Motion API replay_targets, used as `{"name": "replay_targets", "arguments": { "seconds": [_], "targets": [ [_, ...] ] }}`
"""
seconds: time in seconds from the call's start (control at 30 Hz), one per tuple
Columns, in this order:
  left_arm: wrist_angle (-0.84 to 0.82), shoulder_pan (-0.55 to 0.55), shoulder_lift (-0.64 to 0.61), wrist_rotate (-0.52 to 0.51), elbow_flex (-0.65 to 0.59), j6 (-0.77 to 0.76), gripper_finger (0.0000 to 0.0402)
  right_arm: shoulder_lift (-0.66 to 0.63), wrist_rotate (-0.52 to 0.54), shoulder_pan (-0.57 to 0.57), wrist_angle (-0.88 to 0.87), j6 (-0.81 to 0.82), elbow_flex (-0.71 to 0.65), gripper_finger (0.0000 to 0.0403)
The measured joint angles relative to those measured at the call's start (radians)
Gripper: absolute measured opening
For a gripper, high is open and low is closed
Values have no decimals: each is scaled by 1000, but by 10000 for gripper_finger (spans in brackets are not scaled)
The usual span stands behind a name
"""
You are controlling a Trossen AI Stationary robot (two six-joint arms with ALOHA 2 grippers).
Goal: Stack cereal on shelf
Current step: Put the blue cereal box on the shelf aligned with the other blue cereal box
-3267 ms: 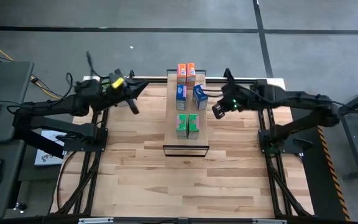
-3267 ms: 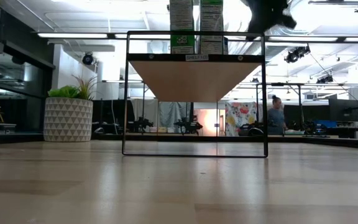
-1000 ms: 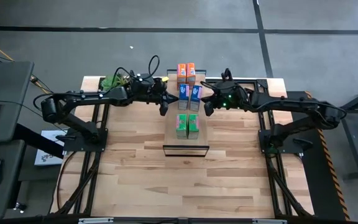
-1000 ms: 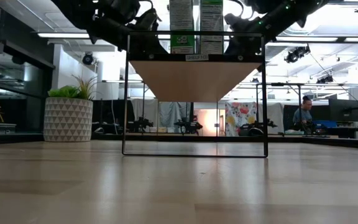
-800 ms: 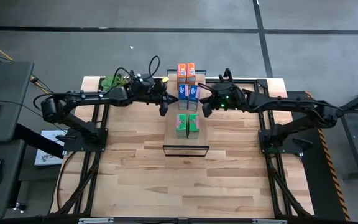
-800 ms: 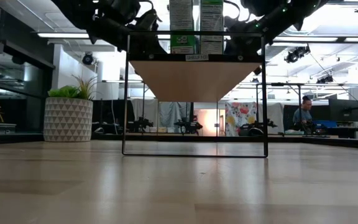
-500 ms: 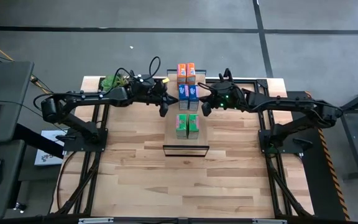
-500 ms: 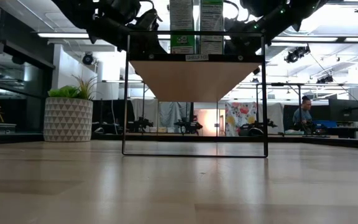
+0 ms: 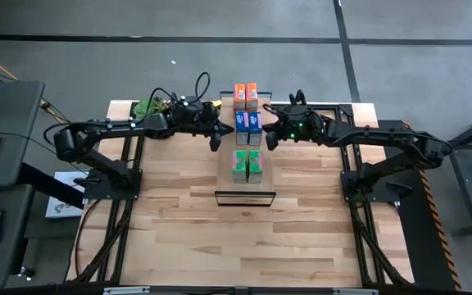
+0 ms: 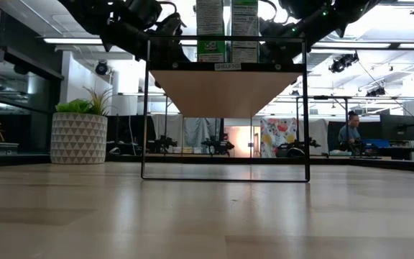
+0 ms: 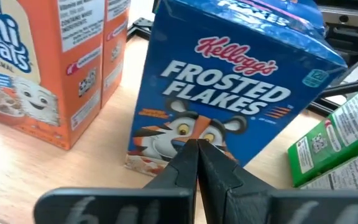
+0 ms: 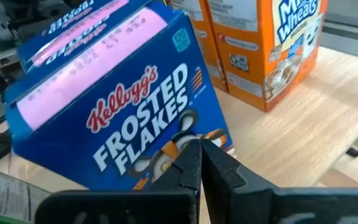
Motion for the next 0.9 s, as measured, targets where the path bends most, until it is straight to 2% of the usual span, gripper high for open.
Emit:
{"name": "replay_targets", "arguments": {
  "seconds": [0.37, 0.63, 0.9],
  "targets": [
    [1, -2, 0, 64, 0, 25, 0, 0, -51, 6, -4, 19, 0, 0],
    [1, -2, 0, 78, 0, 26, 0, 0, -2, 21, -3, 17, 0, 0],
    [-9, 2, -4, 96, 0, 26, 0, 0, 2, 19, -3, 7, 0, 0]
  ]
}}
